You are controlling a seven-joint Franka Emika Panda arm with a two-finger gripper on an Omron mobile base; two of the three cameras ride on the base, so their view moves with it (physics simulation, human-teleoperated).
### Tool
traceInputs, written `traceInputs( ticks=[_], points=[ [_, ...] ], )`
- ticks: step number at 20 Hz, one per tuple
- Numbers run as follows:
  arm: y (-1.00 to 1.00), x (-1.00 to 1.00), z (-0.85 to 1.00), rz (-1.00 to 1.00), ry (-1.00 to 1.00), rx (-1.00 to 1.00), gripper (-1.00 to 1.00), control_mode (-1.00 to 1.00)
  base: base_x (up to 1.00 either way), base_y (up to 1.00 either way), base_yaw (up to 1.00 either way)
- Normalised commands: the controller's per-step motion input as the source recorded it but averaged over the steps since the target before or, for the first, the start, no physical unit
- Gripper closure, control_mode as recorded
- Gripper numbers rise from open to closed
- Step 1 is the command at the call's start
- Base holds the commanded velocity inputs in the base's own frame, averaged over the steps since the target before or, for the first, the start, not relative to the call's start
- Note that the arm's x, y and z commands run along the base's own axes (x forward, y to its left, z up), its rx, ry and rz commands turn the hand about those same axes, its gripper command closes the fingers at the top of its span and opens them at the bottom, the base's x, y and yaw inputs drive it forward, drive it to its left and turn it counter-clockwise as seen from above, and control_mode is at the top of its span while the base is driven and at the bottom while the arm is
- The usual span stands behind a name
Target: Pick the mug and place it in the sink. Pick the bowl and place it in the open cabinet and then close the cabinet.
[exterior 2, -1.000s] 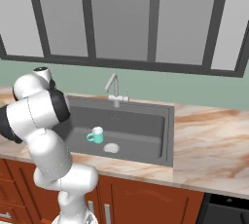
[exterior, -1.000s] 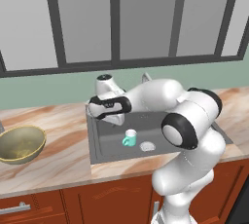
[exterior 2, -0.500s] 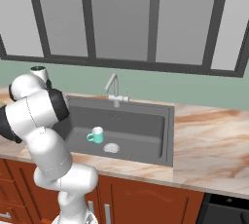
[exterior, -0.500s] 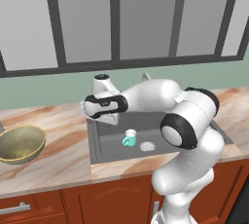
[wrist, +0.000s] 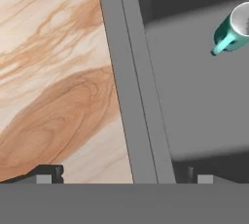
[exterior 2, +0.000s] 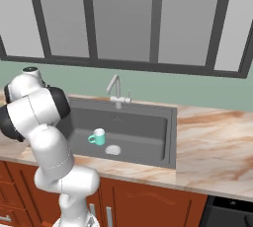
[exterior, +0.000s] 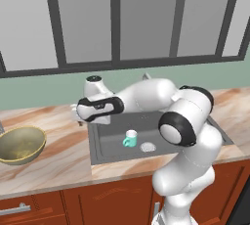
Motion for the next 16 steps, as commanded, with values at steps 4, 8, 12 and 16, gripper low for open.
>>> traceInputs(
  ticks=[4, 8, 12, 16],
  points=[
    [0.37, 0.0, 0.01, 0.13, -0.04, 0.01, -1.0, -1.0, 0.0, 0.0, 0.0],
    [0.21, 0.0, 0.1, 0.11, 0.04, 0.06, -1.0, -1.0, 0.0, 0.0, 0.0],
    [0.29, 0.0, 0.29, 0.07, 0.0, 0.0, -1.0, -1.0, 0.0, 0.0, 0.0],
    [0.42, 0.0, 0.23, 0.13, 0.0, 0.0, -1.0, -1.0, 0.0, 0.0, 0.0]
  ],
)
